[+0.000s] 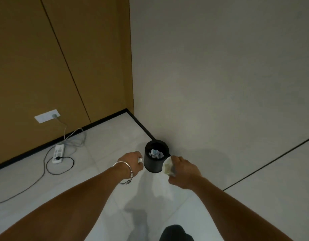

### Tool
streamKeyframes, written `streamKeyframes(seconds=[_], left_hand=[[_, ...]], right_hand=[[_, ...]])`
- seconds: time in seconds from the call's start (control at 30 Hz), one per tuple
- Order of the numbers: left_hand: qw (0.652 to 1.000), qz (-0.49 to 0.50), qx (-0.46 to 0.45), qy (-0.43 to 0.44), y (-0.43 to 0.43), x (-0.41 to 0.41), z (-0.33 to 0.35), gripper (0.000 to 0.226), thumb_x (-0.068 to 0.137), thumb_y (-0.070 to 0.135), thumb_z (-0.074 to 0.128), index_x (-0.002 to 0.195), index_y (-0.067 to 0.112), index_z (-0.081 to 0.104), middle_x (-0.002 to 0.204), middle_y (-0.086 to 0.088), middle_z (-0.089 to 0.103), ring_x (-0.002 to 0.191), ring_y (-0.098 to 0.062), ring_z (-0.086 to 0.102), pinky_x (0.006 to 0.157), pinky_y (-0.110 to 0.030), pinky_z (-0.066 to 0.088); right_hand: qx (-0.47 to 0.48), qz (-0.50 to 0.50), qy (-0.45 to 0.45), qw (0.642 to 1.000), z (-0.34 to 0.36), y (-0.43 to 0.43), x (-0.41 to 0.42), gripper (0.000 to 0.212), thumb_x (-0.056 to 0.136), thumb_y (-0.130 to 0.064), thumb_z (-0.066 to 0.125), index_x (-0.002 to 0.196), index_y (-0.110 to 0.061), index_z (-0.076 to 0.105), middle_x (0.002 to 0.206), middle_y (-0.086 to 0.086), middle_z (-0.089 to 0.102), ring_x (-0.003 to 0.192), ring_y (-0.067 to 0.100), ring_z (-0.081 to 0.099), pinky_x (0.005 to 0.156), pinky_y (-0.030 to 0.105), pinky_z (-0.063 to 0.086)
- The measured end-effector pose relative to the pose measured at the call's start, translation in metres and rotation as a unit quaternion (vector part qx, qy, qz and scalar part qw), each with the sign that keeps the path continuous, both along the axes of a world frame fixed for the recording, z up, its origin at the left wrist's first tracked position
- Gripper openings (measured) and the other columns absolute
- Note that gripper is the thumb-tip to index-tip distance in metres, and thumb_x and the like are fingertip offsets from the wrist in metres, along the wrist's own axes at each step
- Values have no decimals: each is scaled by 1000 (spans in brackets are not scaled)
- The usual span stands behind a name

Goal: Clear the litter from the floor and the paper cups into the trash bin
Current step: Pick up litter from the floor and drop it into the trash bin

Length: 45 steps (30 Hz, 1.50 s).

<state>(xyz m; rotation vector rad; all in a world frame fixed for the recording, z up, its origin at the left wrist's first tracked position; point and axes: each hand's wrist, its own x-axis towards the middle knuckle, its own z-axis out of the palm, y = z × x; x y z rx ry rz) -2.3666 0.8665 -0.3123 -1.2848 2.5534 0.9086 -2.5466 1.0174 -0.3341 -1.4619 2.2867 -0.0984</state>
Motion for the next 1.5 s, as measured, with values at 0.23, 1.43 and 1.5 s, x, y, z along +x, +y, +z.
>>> streamKeyframes(seconds=[0.23, 1.43, 1.5], left_hand=[[998, -38, 53, -19, -98, -122, -40, 33, 88, 30, 57, 120, 21, 56, 117, -6, 61, 103, -23, 59, 87, -27, 46], [935, -220, 221, -170, -353, -338, -355, 61, 85, 36, 58, 140, 22, 37, 136, -8, 47, 118, -28, 51, 94, -37, 46], [932, -242, 208, -171, -352, -343, -322, 59, 85, 35, 58, 139, 20, 39, 137, -8, 47, 121, -28, 49, 98, -39, 44]], right_hand=[[24, -35, -30, 999, -46, -99, -95, 78, 72, -44, 64, 139, -23, 30, 128, 1, 49, 112, 24, 53, 86, 33, 46], [138, -359, -175, 906, -322, -327, -220, 76, 85, -44, 61, 148, -26, 23, 142, -1, 41, 124, 19, 48, 94, 32, 46], [116, -387, -163, 900, -289, -320, -216, 76, 85, -46, 62, 148, -26, 24, 144, -2, 40, 124, 19, 48, 92, 30, 44]])
